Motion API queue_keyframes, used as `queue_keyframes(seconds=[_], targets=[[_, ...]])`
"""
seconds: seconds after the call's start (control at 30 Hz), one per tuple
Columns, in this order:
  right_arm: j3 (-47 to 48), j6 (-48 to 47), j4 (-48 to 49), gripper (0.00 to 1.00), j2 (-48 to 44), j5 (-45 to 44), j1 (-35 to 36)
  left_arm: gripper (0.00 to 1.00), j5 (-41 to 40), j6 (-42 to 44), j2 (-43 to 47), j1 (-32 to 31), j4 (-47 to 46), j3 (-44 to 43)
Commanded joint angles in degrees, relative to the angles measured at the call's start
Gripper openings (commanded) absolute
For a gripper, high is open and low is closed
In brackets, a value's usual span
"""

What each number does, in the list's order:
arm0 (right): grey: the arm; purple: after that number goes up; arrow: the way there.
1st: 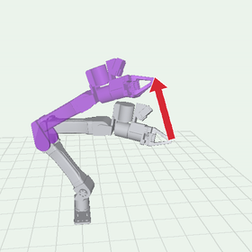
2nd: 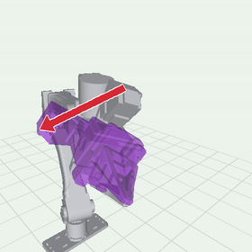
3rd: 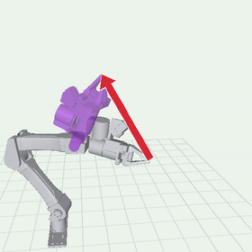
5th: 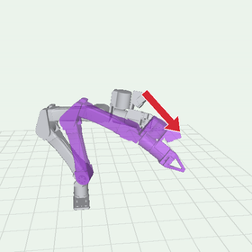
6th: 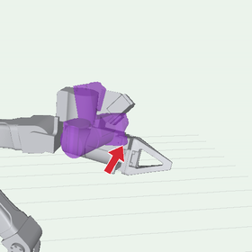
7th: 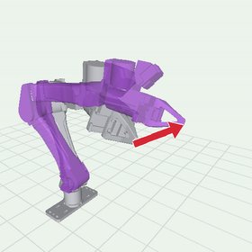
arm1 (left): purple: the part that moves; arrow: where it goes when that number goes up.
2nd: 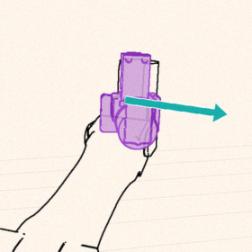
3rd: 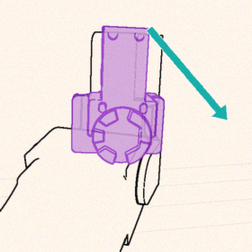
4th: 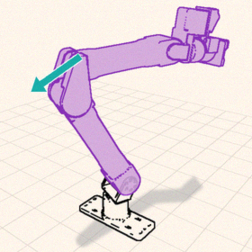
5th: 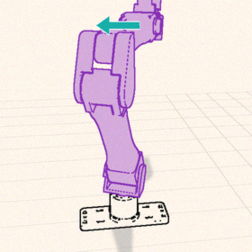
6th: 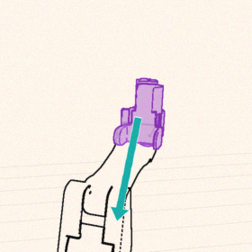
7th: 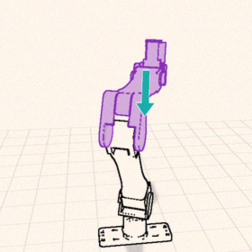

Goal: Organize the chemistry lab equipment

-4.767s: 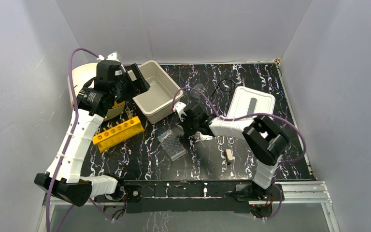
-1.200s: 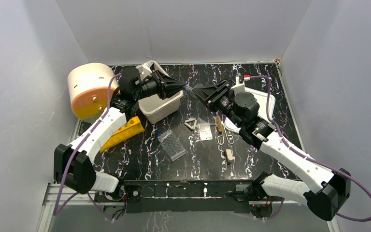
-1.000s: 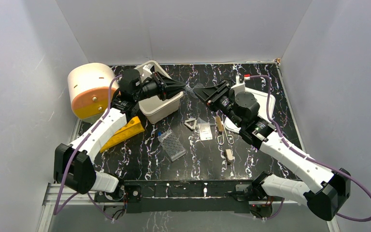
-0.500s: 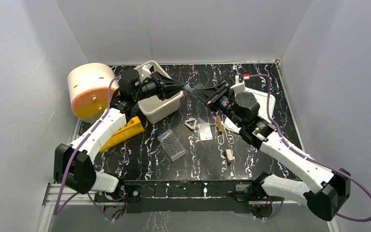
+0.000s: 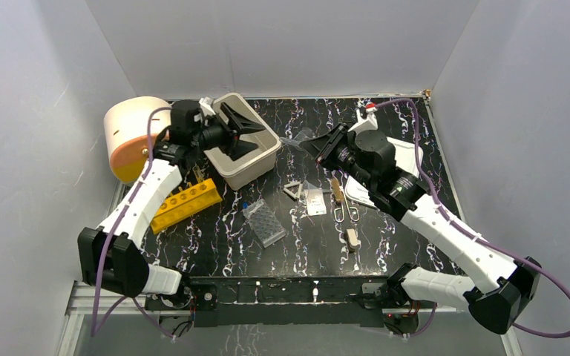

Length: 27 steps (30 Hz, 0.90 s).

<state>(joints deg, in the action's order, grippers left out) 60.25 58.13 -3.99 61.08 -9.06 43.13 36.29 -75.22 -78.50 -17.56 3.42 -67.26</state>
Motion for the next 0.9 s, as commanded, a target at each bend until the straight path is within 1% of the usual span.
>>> queue_keyframes(seconds=[0.0,0.07,0.13,0.23,0.27,0.4,0.53,0.63,0.87], targets=[[7.5,-12.5,-13.2,0.18,3.2,-0.8,-0.2,0.67,-8.8,22.6,3.9,3.0,22.1,-9.6],[10.5,-17.6,-18.0,0.18,5.6,0.8,-0.2,0.68,-15.2,29.5,3.7,3.1,29.2,-14.1],[13.8,-21.4,-23.1,0.17,8.4,2.6,-0.1,0.68,-21.4,34.3,3.5,3.1,34.2,-17.8],[18.4,-26.4,-30.1,0.16,13.4,6.6,0.2,0.7,-29.3,39.4,3.6,3.2,38.9,-22.2],[20.0,-27.5,-32.1,0.15,15.0,7.5,0.7,0.72,-31.0,40.4,3.5,3.3,39.9,-23.3],[24.8,-31.6,-37.3,0.14,21.4,8.6,4.9,0.73,-31.9,42.6,1.6,6.0,43.1,-28.6],[28.9,-33.4,-40.5,0.14,27.3,8.7,9.6,0.73,-29.8,42.1,0.7,8.6,43.1,-28.3],[32.5,-34.7,-42.0,0.15,32.2,7.2,13.5,0.73,-29.7,42.6,0.9,10.3,42.4,-27.7],[42.3,-36.8,-46.0,0.15,43.3,3.3,19.4,0.74,-34.7,46.9,1.5,11.5,43.4,-32.5]])
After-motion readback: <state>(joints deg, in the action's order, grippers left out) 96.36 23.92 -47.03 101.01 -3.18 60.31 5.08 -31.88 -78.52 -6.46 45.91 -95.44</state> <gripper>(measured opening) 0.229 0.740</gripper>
